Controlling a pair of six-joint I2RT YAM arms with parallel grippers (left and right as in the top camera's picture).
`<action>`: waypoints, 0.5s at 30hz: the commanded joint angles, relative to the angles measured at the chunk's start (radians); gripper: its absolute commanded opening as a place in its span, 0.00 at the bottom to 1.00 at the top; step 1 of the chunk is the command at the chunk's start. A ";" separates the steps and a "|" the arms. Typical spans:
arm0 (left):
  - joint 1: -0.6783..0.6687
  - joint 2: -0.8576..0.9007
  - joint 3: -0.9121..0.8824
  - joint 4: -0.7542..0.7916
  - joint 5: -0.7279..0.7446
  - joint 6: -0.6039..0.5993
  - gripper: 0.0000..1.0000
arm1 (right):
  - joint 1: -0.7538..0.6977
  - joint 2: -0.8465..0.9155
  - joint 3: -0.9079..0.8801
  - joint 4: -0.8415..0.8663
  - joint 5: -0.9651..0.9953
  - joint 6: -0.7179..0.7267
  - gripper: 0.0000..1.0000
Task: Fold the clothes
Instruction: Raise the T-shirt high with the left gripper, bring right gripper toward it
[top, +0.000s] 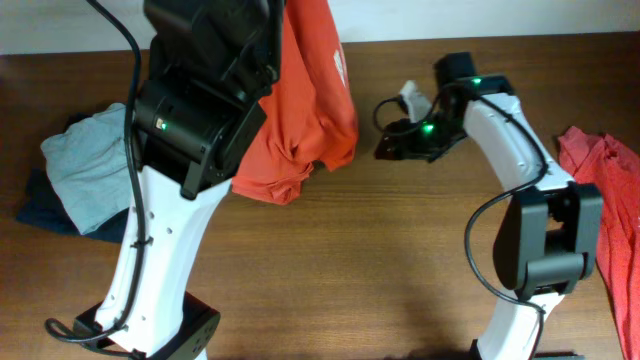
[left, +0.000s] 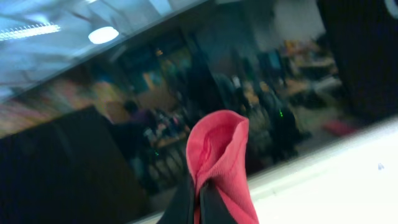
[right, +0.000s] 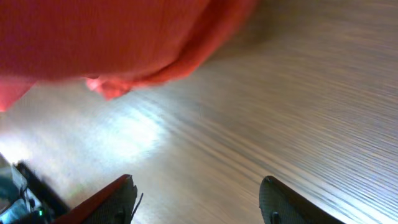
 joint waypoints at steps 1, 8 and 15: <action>-0.013 -0.037 0.024 0.092 -0.060 0.117 0.00 | 0.095 -0.028 0.011 -0.002 -0.071 -0.080 0.69; -0.013 -0.037 0.024 0.328 -0.089 0.211 0.00 | 0.279 -0.036 0.011 0.043 -0.076 -0.095 0.68; -0.012 -0.037 0.024 0.503 -0.249 0.404 0.00 | 0.422 -0.036 0.018 0.096 -0.026 -0.149 0.68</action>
